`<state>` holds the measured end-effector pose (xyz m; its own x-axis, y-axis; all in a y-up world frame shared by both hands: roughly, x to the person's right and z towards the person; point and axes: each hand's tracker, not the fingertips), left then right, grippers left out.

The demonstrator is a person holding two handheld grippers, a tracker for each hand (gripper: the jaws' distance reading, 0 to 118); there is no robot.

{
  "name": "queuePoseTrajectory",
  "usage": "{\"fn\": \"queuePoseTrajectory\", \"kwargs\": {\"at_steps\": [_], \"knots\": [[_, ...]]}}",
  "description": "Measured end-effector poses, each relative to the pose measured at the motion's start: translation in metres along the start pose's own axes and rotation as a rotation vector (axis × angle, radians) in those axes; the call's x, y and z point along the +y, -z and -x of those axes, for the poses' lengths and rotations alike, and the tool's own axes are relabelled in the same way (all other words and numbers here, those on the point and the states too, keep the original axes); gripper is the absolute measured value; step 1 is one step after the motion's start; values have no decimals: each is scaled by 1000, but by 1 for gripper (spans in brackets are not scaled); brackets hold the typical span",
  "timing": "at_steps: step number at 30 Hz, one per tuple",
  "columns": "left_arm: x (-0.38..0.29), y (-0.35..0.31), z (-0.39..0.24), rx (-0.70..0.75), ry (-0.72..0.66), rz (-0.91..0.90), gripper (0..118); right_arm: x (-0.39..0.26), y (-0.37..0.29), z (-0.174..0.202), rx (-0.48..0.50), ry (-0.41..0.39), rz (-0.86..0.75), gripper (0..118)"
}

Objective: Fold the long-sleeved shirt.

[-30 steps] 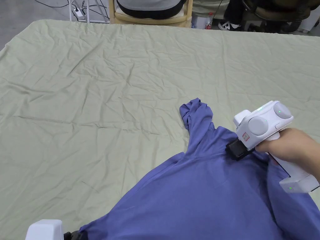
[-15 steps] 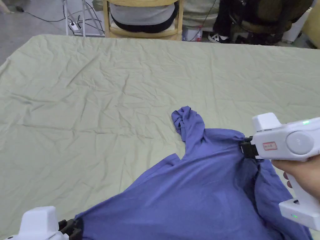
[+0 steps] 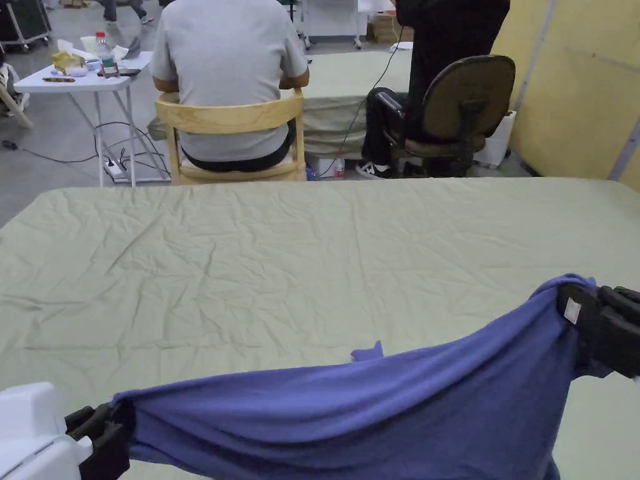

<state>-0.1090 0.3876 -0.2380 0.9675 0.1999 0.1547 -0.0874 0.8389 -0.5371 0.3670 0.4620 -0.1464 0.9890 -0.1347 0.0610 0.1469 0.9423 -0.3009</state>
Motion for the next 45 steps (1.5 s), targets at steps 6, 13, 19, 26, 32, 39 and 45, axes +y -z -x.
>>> {"fn": "queuePoseTrajectory", "kwargs": {"at_steps": [6, 13, 19, 26, 32, 39, 45], "knots": [[69, -27, -24, -44, -17, -156, 2, 56, -44, 7, -9, -64, -162, 6], [180, -45, -46, -74, 16, -329, 2, 156, -43, 13, -39, -130, -286, 6], [275, -41, -49, -76, -22, -399, 2, 245, -6, 0, 0, -43, -279, 6], [367, -21, -60, -45, 26, -437, 2, 336, 57, 13, -56, -107, -239, 6], [449, 9, -67, -22, 50, -444, 2, 414, 115, 17, -119, -129, -213, 6], [522, 49, -70, 5, 35, -411, 2, 478, 181, 18, -172, -146, -176, 6], [541, 91, -76, 96, 66, -425, 2, 483, 224, 33, -224, -190, -159, 6]]}}
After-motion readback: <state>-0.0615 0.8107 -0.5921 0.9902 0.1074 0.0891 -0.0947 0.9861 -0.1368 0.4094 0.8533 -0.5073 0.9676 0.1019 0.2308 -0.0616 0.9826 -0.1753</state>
